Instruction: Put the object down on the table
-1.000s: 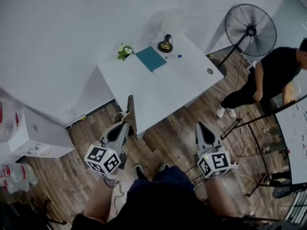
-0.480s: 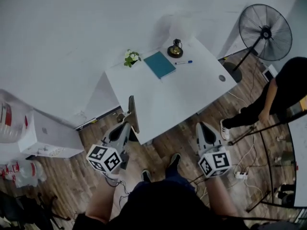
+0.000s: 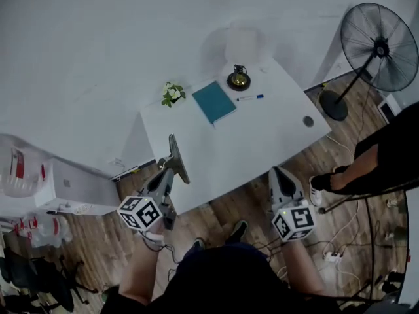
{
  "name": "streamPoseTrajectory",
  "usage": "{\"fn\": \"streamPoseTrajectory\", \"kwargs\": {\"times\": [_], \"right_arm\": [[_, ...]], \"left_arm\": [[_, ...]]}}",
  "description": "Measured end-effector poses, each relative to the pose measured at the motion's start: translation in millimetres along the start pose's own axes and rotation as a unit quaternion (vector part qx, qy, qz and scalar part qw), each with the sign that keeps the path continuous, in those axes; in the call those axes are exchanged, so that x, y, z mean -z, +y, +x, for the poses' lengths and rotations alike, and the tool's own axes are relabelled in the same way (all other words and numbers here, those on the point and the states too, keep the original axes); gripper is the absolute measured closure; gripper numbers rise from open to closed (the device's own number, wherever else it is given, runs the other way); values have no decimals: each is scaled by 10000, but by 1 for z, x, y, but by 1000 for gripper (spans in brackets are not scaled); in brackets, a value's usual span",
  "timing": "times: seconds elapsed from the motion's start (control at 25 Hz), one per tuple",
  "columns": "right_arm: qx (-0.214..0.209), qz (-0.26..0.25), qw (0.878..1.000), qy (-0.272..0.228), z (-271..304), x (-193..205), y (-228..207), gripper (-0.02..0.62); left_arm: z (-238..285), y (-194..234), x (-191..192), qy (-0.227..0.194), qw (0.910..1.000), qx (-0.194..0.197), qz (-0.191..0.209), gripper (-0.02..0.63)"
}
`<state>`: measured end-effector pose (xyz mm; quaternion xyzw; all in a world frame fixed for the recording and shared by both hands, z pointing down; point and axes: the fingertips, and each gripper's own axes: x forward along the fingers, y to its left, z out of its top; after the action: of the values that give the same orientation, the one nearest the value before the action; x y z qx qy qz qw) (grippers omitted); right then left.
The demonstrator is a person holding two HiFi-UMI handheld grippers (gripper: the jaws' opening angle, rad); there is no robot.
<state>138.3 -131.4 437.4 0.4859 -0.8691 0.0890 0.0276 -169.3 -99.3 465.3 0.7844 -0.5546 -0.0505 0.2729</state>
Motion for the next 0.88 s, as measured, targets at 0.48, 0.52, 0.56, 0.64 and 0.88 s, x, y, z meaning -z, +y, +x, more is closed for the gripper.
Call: {"fn": "streamPoseTrajectory", "kwargs": {"times": [0.48,0.52,0.56,0.64,0.88], "right_arm": [[-3,229,9995,239,43,7,-83,589],[14,225,9994,273,48,9,-84,589],[31,217,9993,308,54,11,-84,589],[69,191,9991,376,62,13,-82,589],[275,47,9982,522,78,9,-82,589]], "left_arm": [[77,45,35,275,9919,-493,-1138,600],[83,55,40,335,9902,-512,-1253,600],[89,64,44,390,9885,-516,-1366,600],[104,77,49,484,9852,-478,-1571,600],[143,119,67,780,9758,-452,-1990,600]]}}
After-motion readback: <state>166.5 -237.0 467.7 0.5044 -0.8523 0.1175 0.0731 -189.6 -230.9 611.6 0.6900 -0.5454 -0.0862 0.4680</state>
